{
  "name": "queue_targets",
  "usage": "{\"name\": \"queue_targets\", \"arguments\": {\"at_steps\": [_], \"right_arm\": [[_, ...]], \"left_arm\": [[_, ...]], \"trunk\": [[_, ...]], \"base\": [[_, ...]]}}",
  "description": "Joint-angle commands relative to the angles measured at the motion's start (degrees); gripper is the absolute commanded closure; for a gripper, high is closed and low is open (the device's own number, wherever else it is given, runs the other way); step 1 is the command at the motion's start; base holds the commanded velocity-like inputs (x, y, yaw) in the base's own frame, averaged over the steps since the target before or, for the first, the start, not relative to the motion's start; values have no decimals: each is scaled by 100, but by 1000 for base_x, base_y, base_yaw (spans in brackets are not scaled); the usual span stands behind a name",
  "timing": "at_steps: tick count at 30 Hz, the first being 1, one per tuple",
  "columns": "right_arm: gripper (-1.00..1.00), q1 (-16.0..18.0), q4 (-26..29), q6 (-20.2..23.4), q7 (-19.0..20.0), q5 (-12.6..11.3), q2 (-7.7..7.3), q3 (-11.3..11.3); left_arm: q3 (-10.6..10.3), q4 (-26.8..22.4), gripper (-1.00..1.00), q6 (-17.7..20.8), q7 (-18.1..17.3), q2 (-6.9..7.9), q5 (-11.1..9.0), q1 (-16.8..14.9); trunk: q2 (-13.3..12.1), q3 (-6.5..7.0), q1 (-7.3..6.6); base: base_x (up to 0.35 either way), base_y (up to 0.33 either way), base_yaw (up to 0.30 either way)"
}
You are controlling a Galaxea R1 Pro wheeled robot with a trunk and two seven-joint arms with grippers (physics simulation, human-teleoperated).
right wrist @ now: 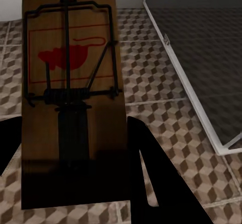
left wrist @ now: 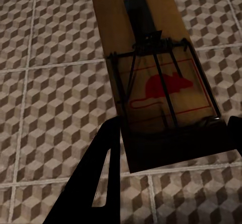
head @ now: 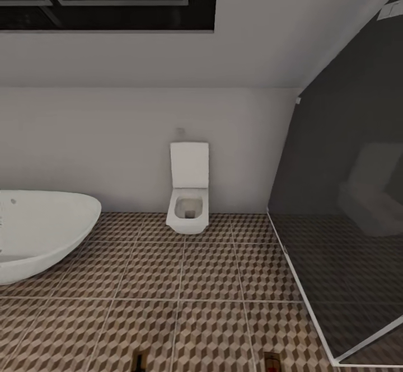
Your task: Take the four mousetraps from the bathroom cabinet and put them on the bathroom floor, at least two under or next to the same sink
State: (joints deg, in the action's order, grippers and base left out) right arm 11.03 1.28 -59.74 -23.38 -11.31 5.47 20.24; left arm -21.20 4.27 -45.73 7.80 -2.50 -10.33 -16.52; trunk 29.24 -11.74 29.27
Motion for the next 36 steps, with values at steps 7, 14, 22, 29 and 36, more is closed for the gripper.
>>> {"name": "queue_targets", "arguments": {"at_steps": [7, 14, 22, 29, 36], "right_arm": [[100, 4, -12, -26, 31, -57, -38, 59], [100, 6, -14, -26, 35, -56, -46, 59], [100, 4, -14, -26, 27, -56, -46, 59], [100, 5, -14, -26, 26, -56, -46, 59], [100, 4, -14, -26, 26, -56, -46, 59]], "left_arm": [[-51, 22, 100, -31, 19, -5, -31, -9], [-51, 22, 100, -30, 20, -6, -31, -9], [-51, 22, 100, -32, 20, -6, -31, -9], [-52, 23, 100, -31, 20, -5, -31, -9], [-51, 22, 100, -32, 20, -5, -31, -9]], "trunk": [[9, -10, 2], [9, -10, 2], [9, -10, 2], [9, -10, 2], [9, -10, 2]], "base": [[0, 103, 0], [0, 7, 0], [0, 0, 0], [0, 0, 0], [54, 29, 0]]}}
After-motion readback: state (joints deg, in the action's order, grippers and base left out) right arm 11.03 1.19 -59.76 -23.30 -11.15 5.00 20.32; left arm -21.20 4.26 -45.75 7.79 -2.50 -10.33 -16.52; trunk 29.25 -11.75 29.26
